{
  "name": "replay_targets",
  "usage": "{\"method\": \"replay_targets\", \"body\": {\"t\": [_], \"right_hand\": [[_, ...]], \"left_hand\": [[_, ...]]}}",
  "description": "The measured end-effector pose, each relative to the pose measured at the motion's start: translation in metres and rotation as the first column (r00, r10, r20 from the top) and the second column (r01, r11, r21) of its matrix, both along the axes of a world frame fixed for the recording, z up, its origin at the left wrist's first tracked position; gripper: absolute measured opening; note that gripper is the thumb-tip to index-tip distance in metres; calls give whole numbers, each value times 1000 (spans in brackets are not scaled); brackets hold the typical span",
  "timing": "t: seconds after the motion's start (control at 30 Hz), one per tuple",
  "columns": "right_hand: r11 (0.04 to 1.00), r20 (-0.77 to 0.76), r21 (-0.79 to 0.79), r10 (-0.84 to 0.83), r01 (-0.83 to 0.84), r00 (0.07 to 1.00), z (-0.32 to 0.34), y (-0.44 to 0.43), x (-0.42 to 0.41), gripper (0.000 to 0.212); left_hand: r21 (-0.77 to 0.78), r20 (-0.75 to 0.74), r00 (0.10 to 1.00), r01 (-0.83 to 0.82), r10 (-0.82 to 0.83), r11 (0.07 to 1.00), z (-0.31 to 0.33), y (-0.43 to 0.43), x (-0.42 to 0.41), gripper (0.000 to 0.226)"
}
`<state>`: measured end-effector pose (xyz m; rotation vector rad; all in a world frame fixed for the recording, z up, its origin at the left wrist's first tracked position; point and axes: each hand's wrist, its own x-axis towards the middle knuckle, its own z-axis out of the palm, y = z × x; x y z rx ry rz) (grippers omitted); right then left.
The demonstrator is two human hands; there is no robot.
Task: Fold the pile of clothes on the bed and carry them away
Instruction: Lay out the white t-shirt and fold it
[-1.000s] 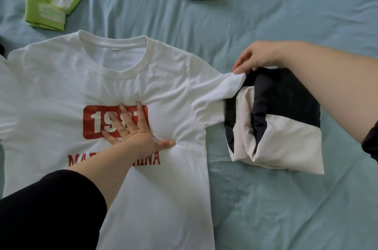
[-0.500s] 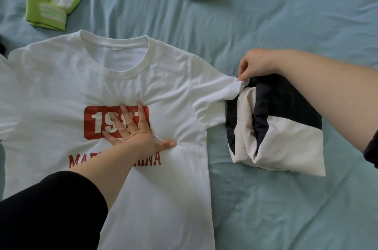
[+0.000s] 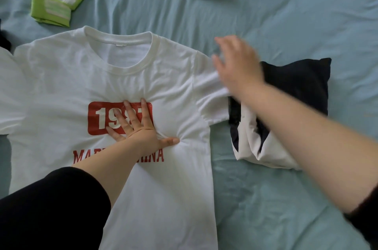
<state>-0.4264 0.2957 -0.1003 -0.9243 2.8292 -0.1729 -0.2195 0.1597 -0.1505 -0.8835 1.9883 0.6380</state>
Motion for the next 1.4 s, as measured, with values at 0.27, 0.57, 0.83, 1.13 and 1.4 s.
{"method": "replay_targets", "body": {"t": [0.27,0.57,0.83,1.13,1.4], "right_hand": [[948,187,286,-197,139,962,-76,58,131,76],[960,290,257,34,-112,956,-69,72,195,70],[975,223,222,-31,-20,974,-46,62,237,67],[887,283,254,314,-386,906,-51,108,341,64],[821,240,-13,557,-571,795,-21,104,398,23]], "left_hand": [[-17,-44,999,15,-16,1000,-10,-3,5,147],[101,-103,994,53,-43,993,-4,-15,10,152],[510,-326,842,-226,430,830,37,-56,48,94],[-280,-379,632,618,-676,735,2,-30,223,78],[-195,-528,474,740,-704,644,27,-5,279,43]]}}
